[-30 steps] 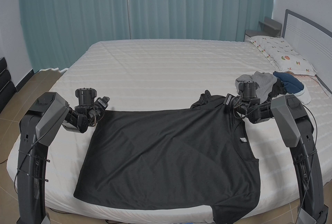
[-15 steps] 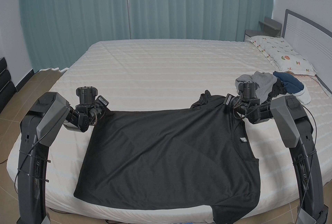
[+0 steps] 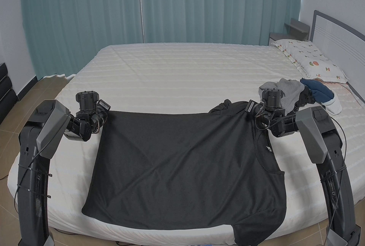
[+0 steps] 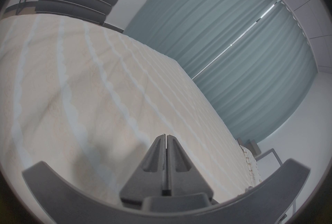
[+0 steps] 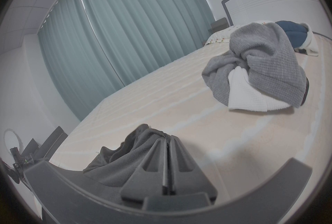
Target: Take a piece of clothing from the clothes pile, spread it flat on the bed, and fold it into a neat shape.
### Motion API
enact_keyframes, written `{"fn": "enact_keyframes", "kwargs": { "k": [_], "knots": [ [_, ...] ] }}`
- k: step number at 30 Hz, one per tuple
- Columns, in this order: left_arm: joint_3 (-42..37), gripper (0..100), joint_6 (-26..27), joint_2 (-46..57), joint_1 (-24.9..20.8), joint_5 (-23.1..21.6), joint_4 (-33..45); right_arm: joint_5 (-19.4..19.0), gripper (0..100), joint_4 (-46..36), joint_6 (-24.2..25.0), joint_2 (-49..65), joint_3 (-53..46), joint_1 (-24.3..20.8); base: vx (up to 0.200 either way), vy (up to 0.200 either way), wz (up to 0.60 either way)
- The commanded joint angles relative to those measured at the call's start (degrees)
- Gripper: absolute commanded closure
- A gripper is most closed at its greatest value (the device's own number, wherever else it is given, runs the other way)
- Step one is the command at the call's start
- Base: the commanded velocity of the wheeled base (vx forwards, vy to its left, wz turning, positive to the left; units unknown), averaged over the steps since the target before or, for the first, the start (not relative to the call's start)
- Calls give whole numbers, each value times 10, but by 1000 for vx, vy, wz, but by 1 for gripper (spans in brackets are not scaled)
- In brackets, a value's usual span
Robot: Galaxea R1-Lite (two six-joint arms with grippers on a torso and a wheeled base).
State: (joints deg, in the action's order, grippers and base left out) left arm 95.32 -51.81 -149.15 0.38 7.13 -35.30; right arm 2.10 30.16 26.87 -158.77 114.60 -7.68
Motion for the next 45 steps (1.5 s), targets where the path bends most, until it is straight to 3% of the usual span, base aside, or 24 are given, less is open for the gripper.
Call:
{"fn": "enact_keyframes", "kwargs": {
  "k": [1,9,30,31,32,39,42,45],
  "knots": [
    [8,100,0,-6,2,4,0,-3,100,5,-1,4,0,3,0,0,0],
    [21,100,0,-12,4,10,0,-30,100,24,-7,12,0,6,0,0,0],
    [42,100,0,-36,3,16,7,-31,100,20,-22,-37,0,5,0,0,0],
    [41,100,0,-36,2,16,7,-31,0,21,-22,-37,0,4,0,0,0],
    [40,0,0,-35,2,16,6,-30,0,23,-22,-36,0,2,0,0,0],
    [22,0,0,-29,0,19,3,-20,0,18,-19,-26,0,2,0,0,0],
    [-21,0,0,11,4,36,-1,13,0,19,-16,2,-4,7,0,0,0],
    [-81,0,-9,66,10,32,-15,12,0,24,-14,58,-68,14,0,0,0]
  ]
}}
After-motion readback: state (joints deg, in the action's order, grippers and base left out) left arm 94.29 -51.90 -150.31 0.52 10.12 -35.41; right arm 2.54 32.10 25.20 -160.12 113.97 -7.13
